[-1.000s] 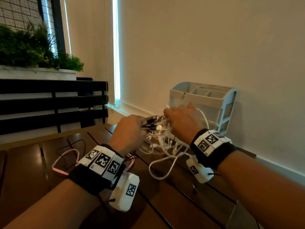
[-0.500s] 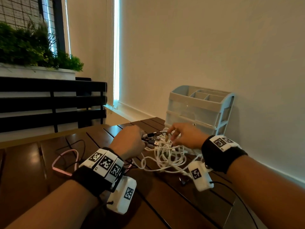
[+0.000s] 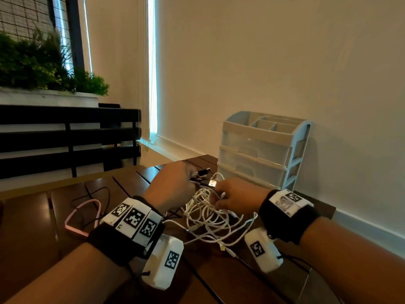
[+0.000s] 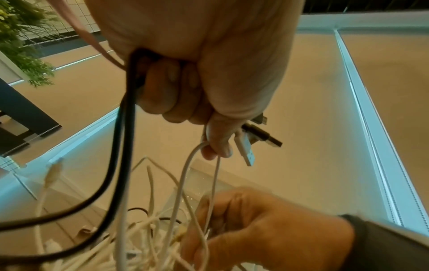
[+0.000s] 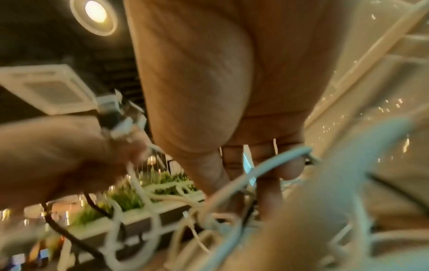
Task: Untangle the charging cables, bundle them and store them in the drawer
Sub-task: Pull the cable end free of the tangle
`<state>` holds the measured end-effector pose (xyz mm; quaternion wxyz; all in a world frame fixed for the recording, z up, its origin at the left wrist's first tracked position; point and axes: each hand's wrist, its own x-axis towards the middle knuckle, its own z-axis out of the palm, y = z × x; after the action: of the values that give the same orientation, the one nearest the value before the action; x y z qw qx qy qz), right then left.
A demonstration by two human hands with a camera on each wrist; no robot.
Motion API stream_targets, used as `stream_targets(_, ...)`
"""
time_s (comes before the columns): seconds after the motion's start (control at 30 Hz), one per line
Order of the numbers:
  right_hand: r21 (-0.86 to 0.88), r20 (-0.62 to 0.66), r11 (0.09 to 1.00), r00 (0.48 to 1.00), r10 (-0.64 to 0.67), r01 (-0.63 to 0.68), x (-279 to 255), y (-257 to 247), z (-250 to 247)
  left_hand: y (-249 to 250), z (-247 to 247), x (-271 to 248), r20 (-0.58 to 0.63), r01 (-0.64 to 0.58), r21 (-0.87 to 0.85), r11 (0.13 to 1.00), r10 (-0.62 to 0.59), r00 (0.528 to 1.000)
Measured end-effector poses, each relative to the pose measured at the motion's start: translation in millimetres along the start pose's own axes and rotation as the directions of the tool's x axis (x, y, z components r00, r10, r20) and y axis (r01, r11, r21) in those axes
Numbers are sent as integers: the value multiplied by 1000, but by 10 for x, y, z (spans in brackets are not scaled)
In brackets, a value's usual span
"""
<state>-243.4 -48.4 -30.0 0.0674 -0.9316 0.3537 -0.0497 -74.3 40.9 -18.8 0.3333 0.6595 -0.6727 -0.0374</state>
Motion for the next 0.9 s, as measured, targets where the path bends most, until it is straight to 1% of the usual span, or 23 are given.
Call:
stream_targets(0.03, -27, 23, 999, 999, 22, -22, 19, 15, 8, -6, -16, 0, -8, -2, 2, 1000, 2, 1000)
stream_targets(0.07, -77, 16, 996, 999, 43, -42, 51, 37, 6, -15, -32, 1, -9, -1, 12, 1000, 2, 1000)
stream_targets(0.13, -202, -45, 977, 997, 67, -75, 105, 63, -22, -27, -55, 2, -6, 4, 30, 1000, -4, 1000)
stream_targets(0.2, -336, -140, 937, 989, 46, -91, 148, 71, -60, -19, -73, 15, -17, 11, 37, 999, -11, 1000)
stream_targets(0.27, -378, -194, 920, 981, 28, -101, 178, 79, -84, 1, -94, 21, -36, 15, 47, 999, -13, 999)
stream_targets(0.4, -405, -156, 901, 983, 101, -157, 182, 109, -27, 16, -118, 11, -33, 9, 82, 997, -6, 999)
stream_targets(0.6, -395, -154, 888, 970, 188, -235, 178, 130, 60, 32, -117, 3, -9, 21, 82, 996, -20, 1000)
stream_targets(0.67, -371, -141, 903, 974, 176, -217, 156, 133, 39, -2, -128, 15, -31, 31, 94, 995, -28, 999)
stream_targets(0.73, -266, -100, 950, 985, 141, -163, 83, 165, -25, -71, -141, 37, -65, 56, 98, 994, -50, 997)
stream_targets(0.8, -160, -81, 979, 990, 112, -124, 1, 203, -92, -126, -120, 54, -56, 75, 110, 991, -69, 996)
stream_targets(0.83, -137, -99, 984, 990, 104, -117, -24, 226, -113, -144, -96, 59, -44, 76, 116, 990, -71, 997)
stream_targets(0.9, -129, -187, 984, 977, 101, -127, -40, 278, -155, -162, -46, 63, -26, 71, 113, 991, -68, 997)
